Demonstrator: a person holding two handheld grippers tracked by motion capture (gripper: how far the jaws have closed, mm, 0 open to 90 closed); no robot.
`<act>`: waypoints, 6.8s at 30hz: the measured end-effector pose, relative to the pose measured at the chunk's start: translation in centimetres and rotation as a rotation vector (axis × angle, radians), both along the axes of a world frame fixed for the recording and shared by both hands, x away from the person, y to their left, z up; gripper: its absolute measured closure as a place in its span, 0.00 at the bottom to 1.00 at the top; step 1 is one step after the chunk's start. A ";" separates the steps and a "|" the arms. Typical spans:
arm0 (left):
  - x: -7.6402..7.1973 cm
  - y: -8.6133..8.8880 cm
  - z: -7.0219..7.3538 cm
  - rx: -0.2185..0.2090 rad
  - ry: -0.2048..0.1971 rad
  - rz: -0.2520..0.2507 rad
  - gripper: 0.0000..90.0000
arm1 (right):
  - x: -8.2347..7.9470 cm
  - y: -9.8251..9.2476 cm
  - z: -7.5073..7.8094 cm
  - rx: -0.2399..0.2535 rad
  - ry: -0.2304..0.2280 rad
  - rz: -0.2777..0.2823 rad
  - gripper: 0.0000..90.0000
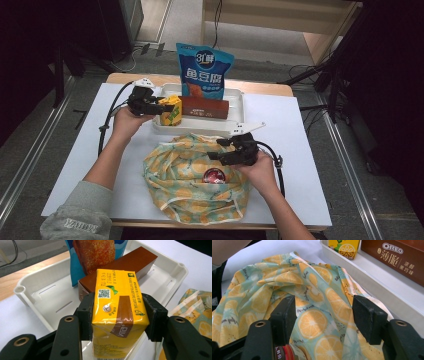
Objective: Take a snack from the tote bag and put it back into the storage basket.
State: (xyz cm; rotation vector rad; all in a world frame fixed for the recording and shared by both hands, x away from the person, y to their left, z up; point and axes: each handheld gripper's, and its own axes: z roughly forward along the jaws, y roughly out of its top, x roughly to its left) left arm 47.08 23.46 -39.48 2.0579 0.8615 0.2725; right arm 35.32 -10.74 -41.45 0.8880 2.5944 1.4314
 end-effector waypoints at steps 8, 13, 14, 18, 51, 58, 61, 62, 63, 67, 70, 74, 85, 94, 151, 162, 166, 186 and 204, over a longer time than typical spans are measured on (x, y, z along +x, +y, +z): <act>-0.7 0.2 -0.3 0.004 0.013 -0.001 0.56 | 0.0 0.1 0.0 -0.001 -0.001 0.002 0.42; -1.0 -0.2 -0.2 0.035 0.025 -0.008 0.54 | 0.0 0.2 0.0 -0.003 0.002 0.006 0.42; -1.0 -0.1 -0.2 0.034 0.030 -0.006 0.54 | 0.0 0.2 0.0 -0.004 0.002 0.005 0.42; -1.1 0.2 -0.2 0.018 0.057 0.002 0.49 | 0.1 0.2 0.0 -0.006 -0.003 0.007 0.41; -4.8 2.1 0.9 -0.011 0.100 0.018 0.71 | 0.8 1.5 0.2 -0.007 -0.007 0.041 0.42; -4.8 1.5 0.4 -0.014 0.129 -0.011 0.93 | 0.7 1.6 0.3 -0.009 -0.010 0.047 0.43; -4.7 1.1 0.2 0.002 0.123 -0.019 0.99 | 0.7 1.6 0.3 -0.009 -0.012 0.048 0.43; -4.7 0.9 0.1 0.001 0.120 -0.018 1.00 | 0.7 1.6 0.3 -0.010 -0.013 0.047 0.43; -4.7 0.9 0.1 0.002 0.119 -0.020 1.00 | 0.7 1.6 0.3 -0.010 -0.014 0.048 0.43; -4.6 0.6 0.0 -0.008 0.113 -0.020 1.00 | 0.5 1.6 0.4 -0.009 -0.017 0.050 0.43; -4.5 0.3 -0.1 -0.003 0.110 -0.022 1.00 | 0.5 1.6 0.4 -0.008 -0.016 0.049 0.43; -4.4 -0.1 -0.4 0.016 0.108 -0.021 1.00 | 0.4 1.6 0.4 -0.009 -0.018 0.048 0.43; -4.1 -0.1 -0.7 0.019 0.107 -0.006 1.00 | 0.4 1.6 0.4 -0.006 -0.014 0.045 0.43; -4.0 0.1 -0.8 0.023 0.105 -0.004 1.00 | 0.4 1.5 0.4 -0.005 -0.016 0.046 0.43; -5.2 1.7 -0.2 -0.059 0.185 -0.018 0.64 | -0.8 -0.4 2.5 0.015 -0.046 0.041 0.55; -6.7 1.6 0.3 -0.062 0.184 -0.047 0.56 | -1.8 -1.0 2.8 0.033 -0.040 0.074 0.68; -7.0 1.5 0.3 -0.056 0.182 -0.052 0.55 | -2.1 -0.9 2.7 0.028 -0.035 0.083 0.67; -7.3 1.7 -0.1 -0.057 0.179 -0.065 0.51 | -3.4 -0.6 1.7 -0.005 -0.026 0.123 0.66; -7.1 2.0 -0.1 -0.064 0.174 -0.060 0.50 | -4.1 -0.4 0.6 -0.024 -0.014 0.134 0.63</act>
